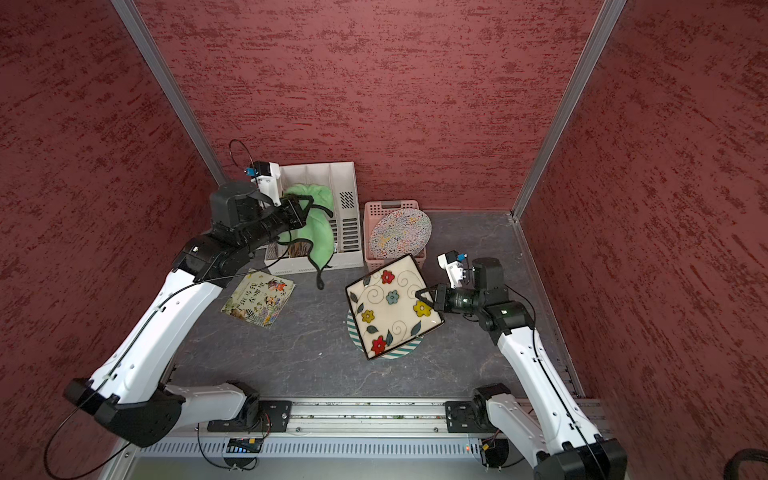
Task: Wipe the wet plate dry
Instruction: Place the plate on the plate, then pick up the plate from the bin.
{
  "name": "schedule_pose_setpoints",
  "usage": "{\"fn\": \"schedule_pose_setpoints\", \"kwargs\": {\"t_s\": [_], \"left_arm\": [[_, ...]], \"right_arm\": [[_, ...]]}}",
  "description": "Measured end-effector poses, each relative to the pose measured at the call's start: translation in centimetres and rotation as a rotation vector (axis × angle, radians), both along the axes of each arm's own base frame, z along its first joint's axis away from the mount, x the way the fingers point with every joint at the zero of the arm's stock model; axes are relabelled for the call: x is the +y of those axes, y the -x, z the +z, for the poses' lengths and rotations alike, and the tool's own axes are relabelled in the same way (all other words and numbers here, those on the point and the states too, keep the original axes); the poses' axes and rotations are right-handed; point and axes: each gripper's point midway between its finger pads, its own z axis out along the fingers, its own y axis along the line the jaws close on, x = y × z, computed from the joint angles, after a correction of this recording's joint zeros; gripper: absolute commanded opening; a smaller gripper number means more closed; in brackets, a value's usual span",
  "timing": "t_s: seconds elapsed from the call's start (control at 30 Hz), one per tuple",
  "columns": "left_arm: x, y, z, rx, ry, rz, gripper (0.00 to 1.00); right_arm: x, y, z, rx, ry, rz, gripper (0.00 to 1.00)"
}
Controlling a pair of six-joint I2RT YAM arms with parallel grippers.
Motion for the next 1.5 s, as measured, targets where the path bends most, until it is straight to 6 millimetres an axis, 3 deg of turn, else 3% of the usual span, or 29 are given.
{"fn": "schedule_pose_setpoints", "kwargs": {"t_s": [0.17,0.47,0.67,0.83,0.93,1.0,1.17,1.27,1.37,1.5], "left_arm": [[-2.0,-0.6,-1.6,0.039,-0.006,-0.093,0.0],[-3.8,-0.2,-1.3,0.03,0.031,-0.196,0.0],[-5.1,-1.4,-1.9,0.051,0.04,-0.234,0.0],[-5.9,-2.5,-2.1,0.058,0.044,-0.253,0.0],[-6.2,-2.6,-1.5,0.048,0.052,-0.268,0.0],[-6.3,-2.6,-1.2,0.042,0.056,-0.277,0.0],[-6.5,-2.3,-1.0,0.039,0.06,-0.296,0.0],[-6.6,-2.3,-0.9,0.039,0.062,-0.302,0.0],[-6.9,-2.2,-1.2,0.045,0.069,-0.312,0.0],[-7.7,-1.7,-1.8,0.065,0.077,-0.341,0.0]], "right_arm": [[0.2,-1.3,-4.6,0.064,0.074,0.009,0.0],[-0.2,-1.9,-12.8,0.138,0.212,-0.044,0.0],[-0.7,-3.3,-13.6,0.095,0.261,-0.103,0.27],[-2.9,-3.5,-16.2,0.143,0.377,-0.19,0.56],[-3.5,-3.8,-15.3,0.139,0.408,-0.212,0.8],[-3.7,-4.9,-12.9,0.093,0.416,-0.246,0.85],[-4.5,-11.3,-1.7,-0.095,0.3,-0.383,0.84],[-6.1,-17.1,2.9,-0.147,0.257,-0.472,0.93],[-7.5,-22.5,2.3,-0.128,0.25,-0.532,0.98],[-8.4,-28.4,-2.8,-0.011,0.296,-0.541,0.97]]}}
